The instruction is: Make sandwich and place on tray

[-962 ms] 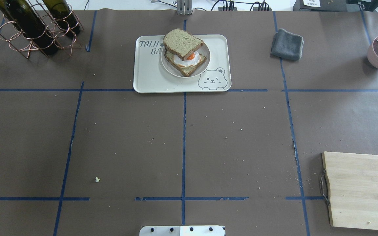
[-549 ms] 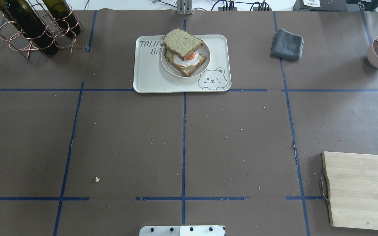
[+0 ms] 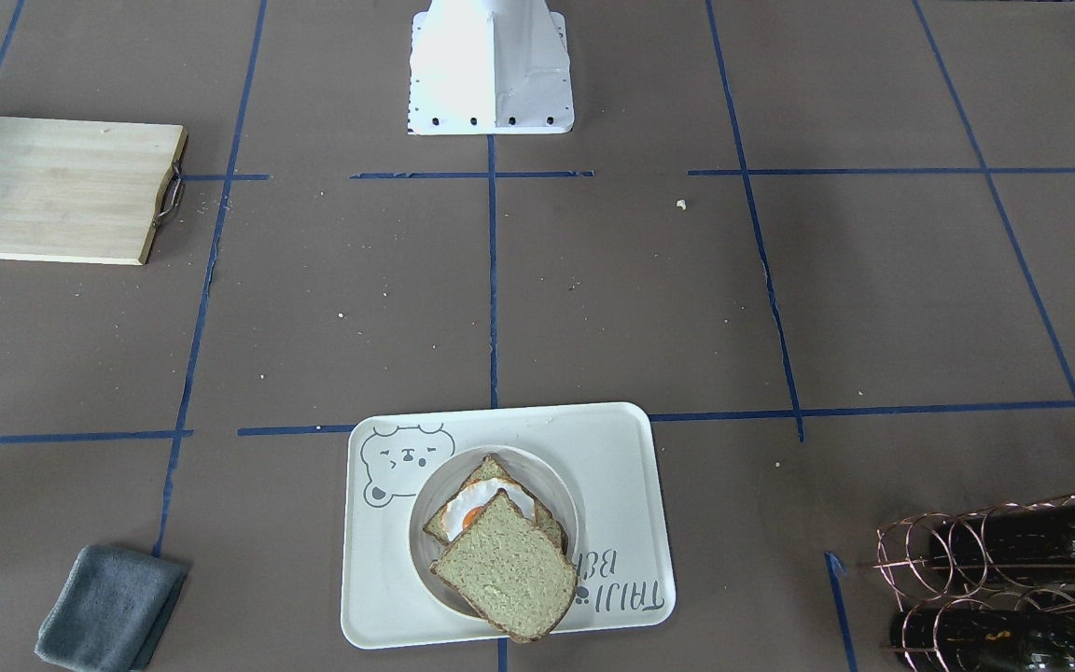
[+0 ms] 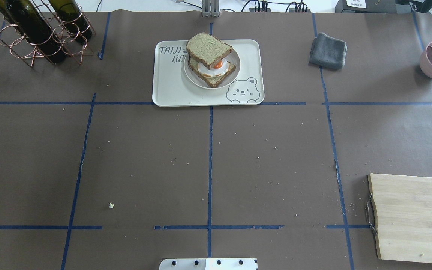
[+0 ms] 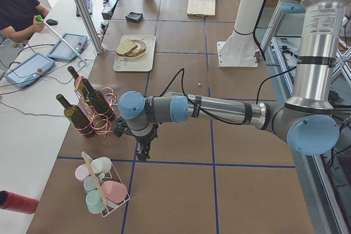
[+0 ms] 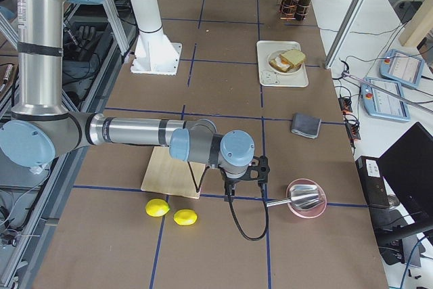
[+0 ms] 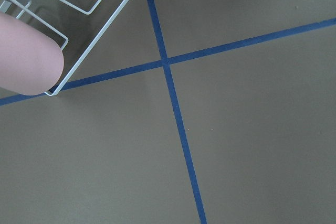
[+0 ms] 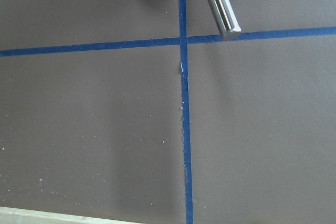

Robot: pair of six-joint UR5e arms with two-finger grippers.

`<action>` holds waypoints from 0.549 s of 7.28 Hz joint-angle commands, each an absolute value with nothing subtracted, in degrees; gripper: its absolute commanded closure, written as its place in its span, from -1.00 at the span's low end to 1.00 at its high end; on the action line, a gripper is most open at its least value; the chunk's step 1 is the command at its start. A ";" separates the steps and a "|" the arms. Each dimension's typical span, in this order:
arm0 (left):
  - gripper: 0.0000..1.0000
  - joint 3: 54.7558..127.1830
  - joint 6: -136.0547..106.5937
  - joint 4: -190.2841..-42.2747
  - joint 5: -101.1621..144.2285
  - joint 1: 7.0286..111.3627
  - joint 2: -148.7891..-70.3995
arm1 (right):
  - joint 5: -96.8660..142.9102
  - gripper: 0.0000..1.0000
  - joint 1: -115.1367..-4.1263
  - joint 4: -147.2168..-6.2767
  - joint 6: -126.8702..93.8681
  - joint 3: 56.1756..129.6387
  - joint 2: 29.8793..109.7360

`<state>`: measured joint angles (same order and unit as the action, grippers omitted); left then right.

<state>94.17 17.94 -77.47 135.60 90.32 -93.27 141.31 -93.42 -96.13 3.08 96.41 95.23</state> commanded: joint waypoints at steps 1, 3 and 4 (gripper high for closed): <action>-1.00 94.22 17.93 -77.43 135.53 90.44 -93.34 | 140.98 -1.00 -93.51 -96.06 3.16 96.50 94.75; -1.00 94.22 17.93 -77.43 135.53 90.53 -93.34 | 140.63 -1.00 -93.51 -96.06 3.16 96.42 94.57; -1.00 94.22 17.84 -77.52 135.53 90.61 -93.34 | 140.54 -1.00 -93.43 -96.06 3.16 96.33 94.22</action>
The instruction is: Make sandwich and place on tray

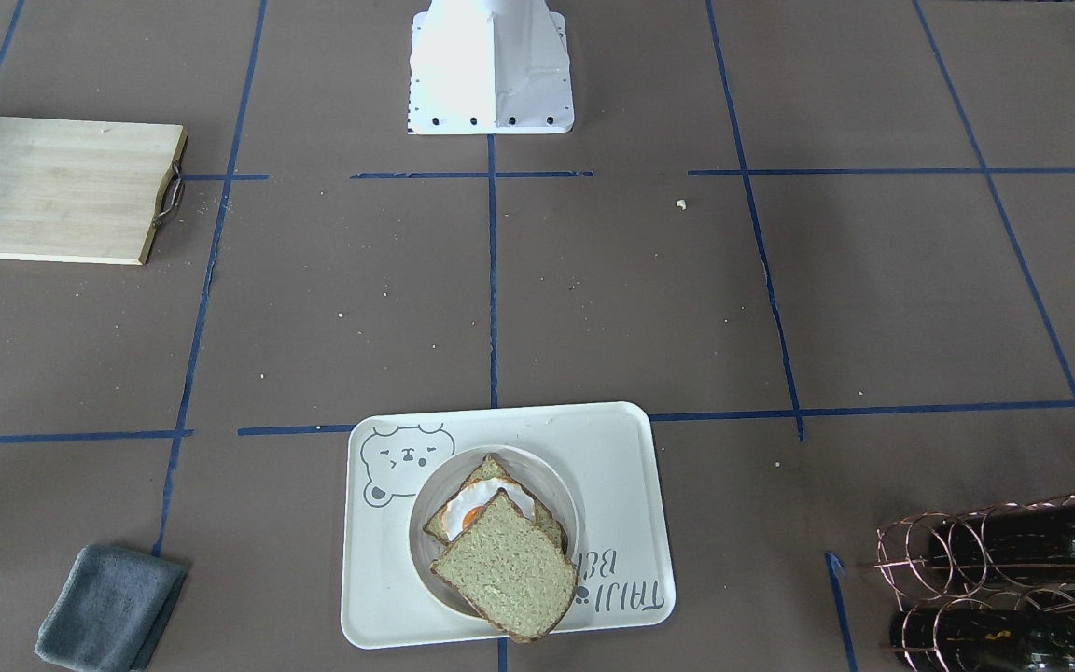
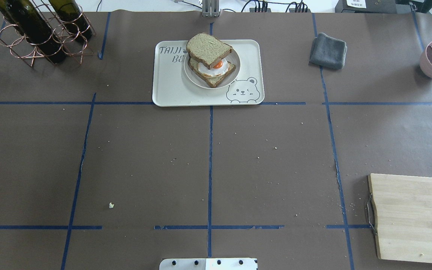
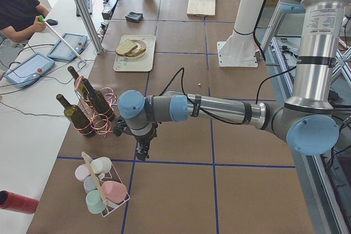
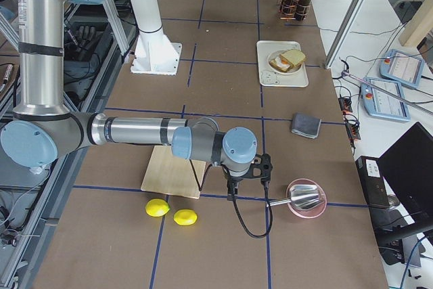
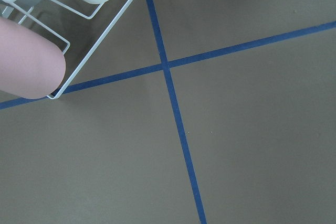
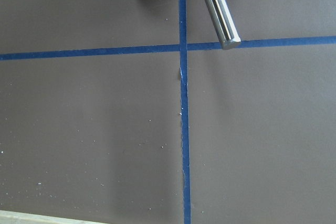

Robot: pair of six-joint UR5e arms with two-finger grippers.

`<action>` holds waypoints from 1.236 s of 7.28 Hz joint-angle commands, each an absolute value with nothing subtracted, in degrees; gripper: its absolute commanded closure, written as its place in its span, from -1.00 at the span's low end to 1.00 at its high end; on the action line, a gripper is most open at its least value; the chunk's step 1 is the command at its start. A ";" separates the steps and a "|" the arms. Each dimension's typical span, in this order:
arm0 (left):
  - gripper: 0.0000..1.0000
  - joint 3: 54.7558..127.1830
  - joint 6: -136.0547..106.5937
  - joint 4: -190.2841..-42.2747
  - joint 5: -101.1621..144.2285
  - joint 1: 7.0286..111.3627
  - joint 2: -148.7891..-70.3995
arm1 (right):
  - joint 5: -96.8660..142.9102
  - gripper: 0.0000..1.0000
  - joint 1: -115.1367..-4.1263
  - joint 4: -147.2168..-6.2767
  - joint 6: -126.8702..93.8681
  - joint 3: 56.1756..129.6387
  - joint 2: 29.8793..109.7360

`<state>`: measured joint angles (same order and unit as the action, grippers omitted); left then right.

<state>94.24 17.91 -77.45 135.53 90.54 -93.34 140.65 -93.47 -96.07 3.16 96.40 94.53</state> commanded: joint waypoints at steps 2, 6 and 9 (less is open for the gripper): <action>-1.00 94.04 17.84 -79.17 135.53 90.70 -93.08 | 140.28 -1.00 -93.52 -96.06 3.16 96.33 94.13; -1.00 94.13 12.24 -81.98 135.53 90.70 -92.73 | 137.64 -1.00 -93.60 -88.62 -4.62 95.80 94.74; -1.00 93.96 9.33 -83.14 135.53 90.70 -92.64 | 137.99 -1.00 -93.60 -88.51 -4.92 95.36 94.57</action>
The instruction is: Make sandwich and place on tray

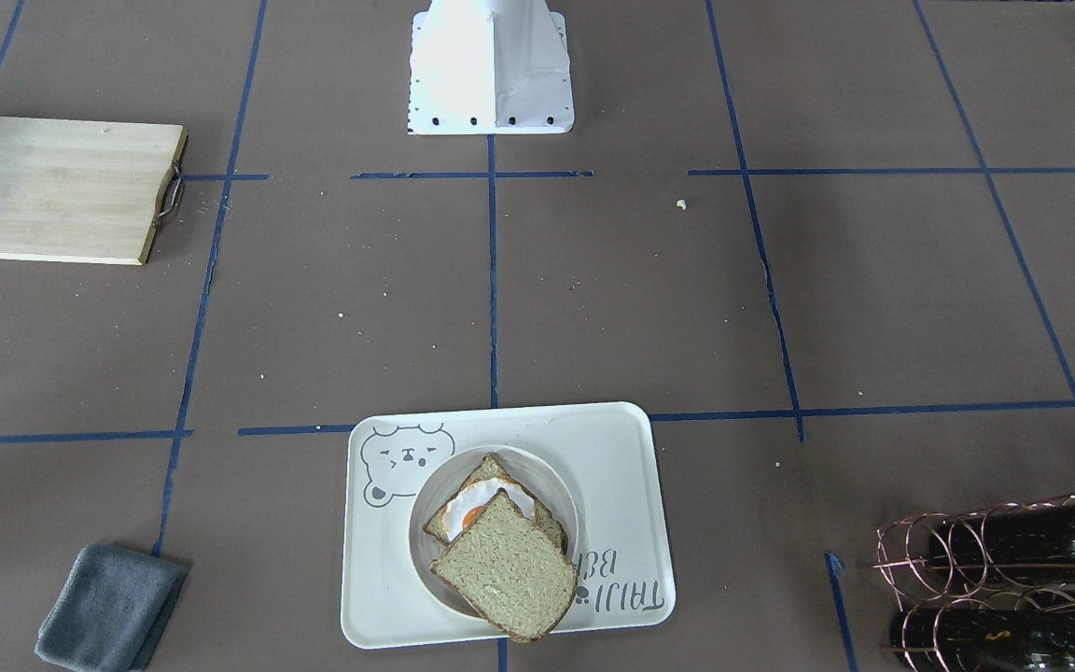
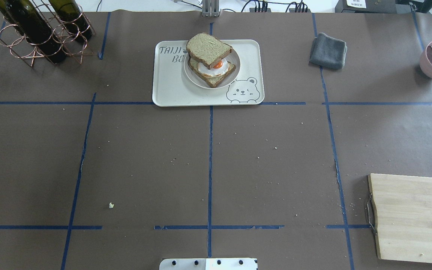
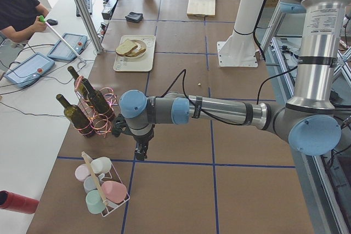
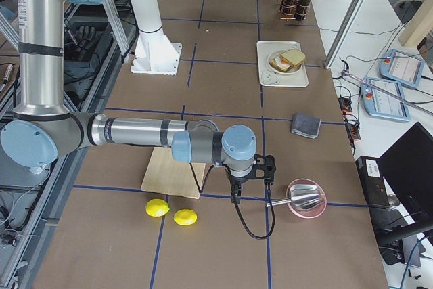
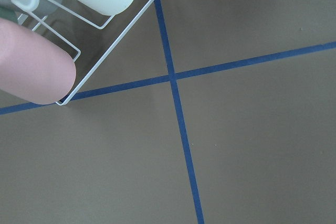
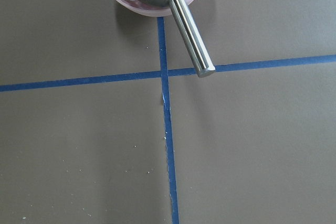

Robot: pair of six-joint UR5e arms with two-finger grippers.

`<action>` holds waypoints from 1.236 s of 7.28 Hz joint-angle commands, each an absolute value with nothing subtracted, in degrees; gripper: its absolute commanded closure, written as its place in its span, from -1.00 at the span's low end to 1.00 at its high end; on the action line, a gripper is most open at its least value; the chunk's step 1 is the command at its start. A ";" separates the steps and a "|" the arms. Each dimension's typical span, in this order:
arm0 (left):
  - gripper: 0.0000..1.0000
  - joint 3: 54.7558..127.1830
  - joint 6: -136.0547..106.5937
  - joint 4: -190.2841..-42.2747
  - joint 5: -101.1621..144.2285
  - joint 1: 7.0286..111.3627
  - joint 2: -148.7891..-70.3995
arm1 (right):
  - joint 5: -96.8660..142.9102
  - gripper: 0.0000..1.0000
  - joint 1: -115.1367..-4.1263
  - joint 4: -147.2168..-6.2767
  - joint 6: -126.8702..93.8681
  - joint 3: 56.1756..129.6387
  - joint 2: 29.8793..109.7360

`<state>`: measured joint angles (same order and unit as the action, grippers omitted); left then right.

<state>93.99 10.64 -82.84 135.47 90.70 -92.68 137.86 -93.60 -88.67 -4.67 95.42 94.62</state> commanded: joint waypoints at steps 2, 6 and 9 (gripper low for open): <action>-1.00 93.96 3.64 -84.81 135.53 90.70 -92.72 | 138.25 -1.00 -93.60 -88.51 -4.92 95.45 94.40; -1.00 94.13 2.37 -84.90 135.53 90.70 -92.64 | 138.43 -1.00 -93.60 -88.59 -5.01 95.45 94.39; -1.00 94.22 2.29 -84.90 135.62 90.70 -92.64 | 138.43 -1.00 -93.60 -88.68 -4.92 95.45 94.39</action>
